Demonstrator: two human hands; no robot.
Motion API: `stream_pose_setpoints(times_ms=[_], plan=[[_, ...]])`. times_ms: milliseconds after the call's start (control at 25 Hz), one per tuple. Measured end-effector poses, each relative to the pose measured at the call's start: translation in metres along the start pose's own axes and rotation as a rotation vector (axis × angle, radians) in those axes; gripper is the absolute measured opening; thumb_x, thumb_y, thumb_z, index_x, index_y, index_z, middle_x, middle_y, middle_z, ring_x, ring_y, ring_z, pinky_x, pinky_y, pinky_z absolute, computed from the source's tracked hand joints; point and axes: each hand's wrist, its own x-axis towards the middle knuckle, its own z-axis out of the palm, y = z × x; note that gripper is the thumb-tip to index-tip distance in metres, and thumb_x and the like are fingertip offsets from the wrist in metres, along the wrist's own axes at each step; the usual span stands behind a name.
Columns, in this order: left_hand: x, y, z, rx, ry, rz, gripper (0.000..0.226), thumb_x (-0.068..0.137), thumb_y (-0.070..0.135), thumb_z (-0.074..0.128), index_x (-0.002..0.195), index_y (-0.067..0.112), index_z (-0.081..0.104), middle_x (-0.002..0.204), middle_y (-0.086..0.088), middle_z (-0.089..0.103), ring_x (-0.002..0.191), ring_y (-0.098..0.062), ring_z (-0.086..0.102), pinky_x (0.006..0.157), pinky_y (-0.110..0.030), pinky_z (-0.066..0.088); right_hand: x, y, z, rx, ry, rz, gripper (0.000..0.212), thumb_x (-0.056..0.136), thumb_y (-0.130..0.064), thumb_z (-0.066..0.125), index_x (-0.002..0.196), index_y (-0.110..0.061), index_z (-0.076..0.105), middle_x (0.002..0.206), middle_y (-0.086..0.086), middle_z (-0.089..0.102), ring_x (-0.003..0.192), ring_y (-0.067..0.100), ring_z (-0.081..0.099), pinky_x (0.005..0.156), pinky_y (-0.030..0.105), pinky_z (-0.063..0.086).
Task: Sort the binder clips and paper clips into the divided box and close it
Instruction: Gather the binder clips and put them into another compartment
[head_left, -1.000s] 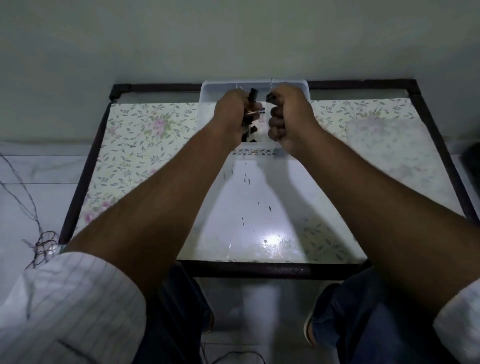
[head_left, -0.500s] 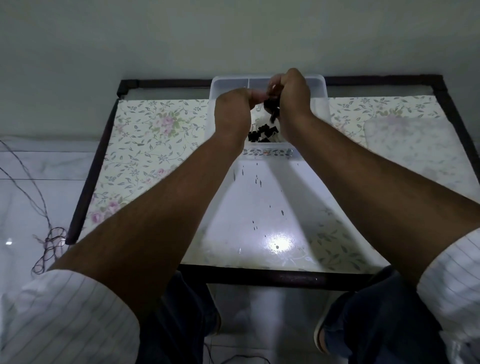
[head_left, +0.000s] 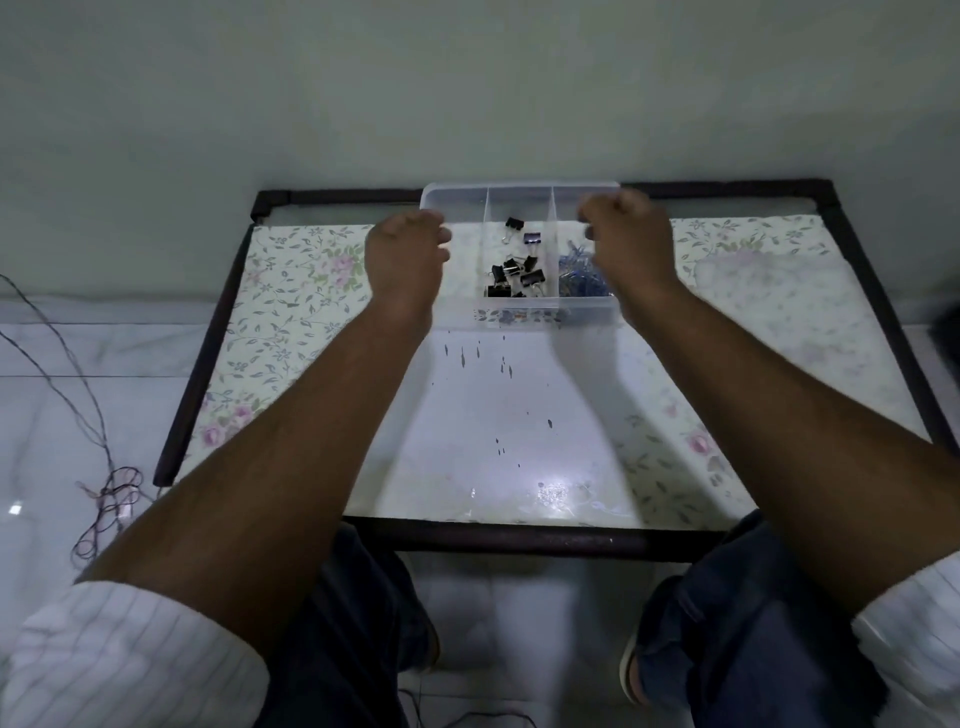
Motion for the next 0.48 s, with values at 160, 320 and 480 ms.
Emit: stream_pose_setpoints(times_ms=[160, 320, 480], plan=[[-0.022, 0.002, -0.046, 0.255, 0.025, 0.006, 0.014, 0.090, 0.024, 0.065, 0.092, 0.017, 0.078, 0.087, 0.002, 0.076, 0.075, -0.015, 0.066, 0.067, -0.028, 0.051, -0.021, 0.025, -0.063, -0.207, 0.054, -0.013, 0.025, 0.084, -0.041, 0.067, 0.093, -0.019, 0.076, 0.089, -0.009, 0.074, 0.085, 0.009, 0.066, 0.088, 0.035, 0.055], [-0.033, -0.007, -0.078, 0.505, -0.048, -0.074, 0.018, 0.095, 0.037, 0.067, 0.092, 0.021, 0.071, 0.093, 0.001, 0.071, 0.087, -0.021, 0.067, 0.077, -0.031, 0.053, -0.023, 0.043, -0.091, -0.342, -0.061, 0.134, 0.045, 0.088, -0.051, 0.071, 0.123, -0.022, 0.069, 0.111, -0.003, 0.072, 0.085, 0.015, 0.066, 0.087, 0.040, 0.057], [-0.014, -0.019, -0.073, 0.571, -0.130, -0.133, 0.022, 0.100, 0.038, 0.063, 0.109, 0.018, 0.067, 0.098, -0.005, 0.066, 0.089, -0.023, 0.065, 0.072, -0.031, 0.053, -0.014, 0.052, -0.086, -0.426, -0.144, 0.154, 0.061, 0.094, -0.050, 0.069, 0.144, -0.019, 0.056, 0.123, 0.002, 0.070, 0.089, 0.019, 0.072, 0.095, 0.045, 0.060]])
